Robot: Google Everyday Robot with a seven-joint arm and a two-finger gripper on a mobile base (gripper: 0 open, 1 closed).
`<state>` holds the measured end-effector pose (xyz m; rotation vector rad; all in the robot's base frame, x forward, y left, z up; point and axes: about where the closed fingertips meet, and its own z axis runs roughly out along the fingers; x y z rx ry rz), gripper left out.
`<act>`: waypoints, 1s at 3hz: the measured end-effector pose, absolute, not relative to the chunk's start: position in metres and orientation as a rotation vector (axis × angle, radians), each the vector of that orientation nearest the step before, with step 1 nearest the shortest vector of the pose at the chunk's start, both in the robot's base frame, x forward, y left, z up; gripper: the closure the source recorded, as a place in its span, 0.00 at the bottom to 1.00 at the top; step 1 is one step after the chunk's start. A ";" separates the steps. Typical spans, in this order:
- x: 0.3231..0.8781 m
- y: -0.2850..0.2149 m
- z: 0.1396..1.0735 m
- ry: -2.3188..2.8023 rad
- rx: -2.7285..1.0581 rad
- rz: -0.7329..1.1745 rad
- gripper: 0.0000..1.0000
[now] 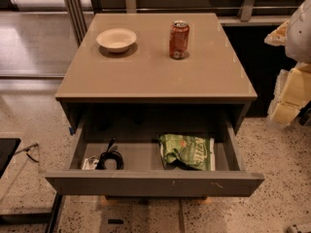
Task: Pick green jalapeno chip bag from top drawer and place on counter
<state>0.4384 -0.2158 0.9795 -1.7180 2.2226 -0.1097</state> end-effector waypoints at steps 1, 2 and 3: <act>0.438 -0.216 0.980 2.223 -1.718 -0.110 0.03; 0.438 -0.216 0.979 2.222 -1.718 -0.110 0.19; 0.448 -0.211 0.966 2.187 -1.683 -0.070 0.42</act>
Offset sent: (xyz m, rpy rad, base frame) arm 0.0000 0.0000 0.0000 0.0000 0.0000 0.0000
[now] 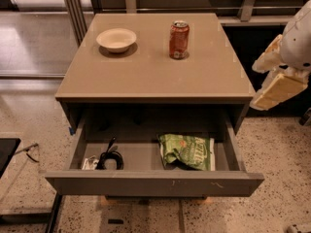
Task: Pick green jalapeno chip bag from top drawer and place on counter
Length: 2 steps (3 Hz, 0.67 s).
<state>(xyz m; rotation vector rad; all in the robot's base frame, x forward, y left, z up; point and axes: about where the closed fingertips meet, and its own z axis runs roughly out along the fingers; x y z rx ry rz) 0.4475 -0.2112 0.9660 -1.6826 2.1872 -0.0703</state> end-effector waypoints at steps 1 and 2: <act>0.464 -0.200 0.932 2.142 -1.628 0.016 0.66; 0.478 -0.180 0.886 2.107 -1.600 0.138 0.89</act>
Offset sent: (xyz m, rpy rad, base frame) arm 0.0485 0.0533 -0.1355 0.3068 0.0310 0.0375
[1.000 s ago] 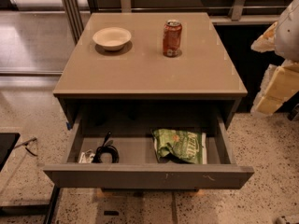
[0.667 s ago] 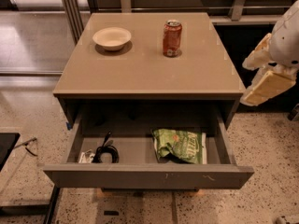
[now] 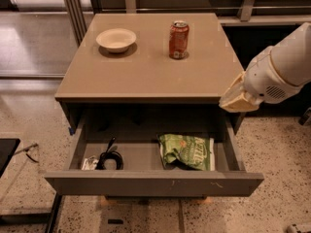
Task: Pick green jalapeno chip bag from top drawer and place on counter
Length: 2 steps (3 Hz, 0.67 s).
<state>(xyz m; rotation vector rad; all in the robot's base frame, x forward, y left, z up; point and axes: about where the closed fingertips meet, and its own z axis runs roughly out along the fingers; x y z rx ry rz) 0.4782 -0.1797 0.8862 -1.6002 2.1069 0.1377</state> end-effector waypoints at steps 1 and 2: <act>0.481 -0.160 0.838 2.110 -1.603 0.261 1.00; 0.481 -0.160 0.838 2.110 -1.603 0.261 1.00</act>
Offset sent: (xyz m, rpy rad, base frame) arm 0.0023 0.0162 -0.0386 0.0514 0.0490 0.0195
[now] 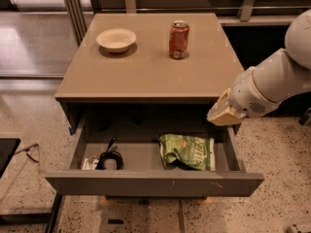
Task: Pick green jalapeno chip bag from top drawer and place on counter
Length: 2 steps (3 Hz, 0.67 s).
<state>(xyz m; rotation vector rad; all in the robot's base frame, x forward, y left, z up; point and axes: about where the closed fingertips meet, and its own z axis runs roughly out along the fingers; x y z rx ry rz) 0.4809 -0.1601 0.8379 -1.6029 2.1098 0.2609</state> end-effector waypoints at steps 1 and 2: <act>0.481 -0.161 0.818 2.115 -1.589 0.282 1.00; 0.480 -0.148 0.789 2.087 -1.579 0.350 1.00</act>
Offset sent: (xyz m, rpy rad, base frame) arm -0.0002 0.0283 -0.0862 0.1411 0.0339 0.0273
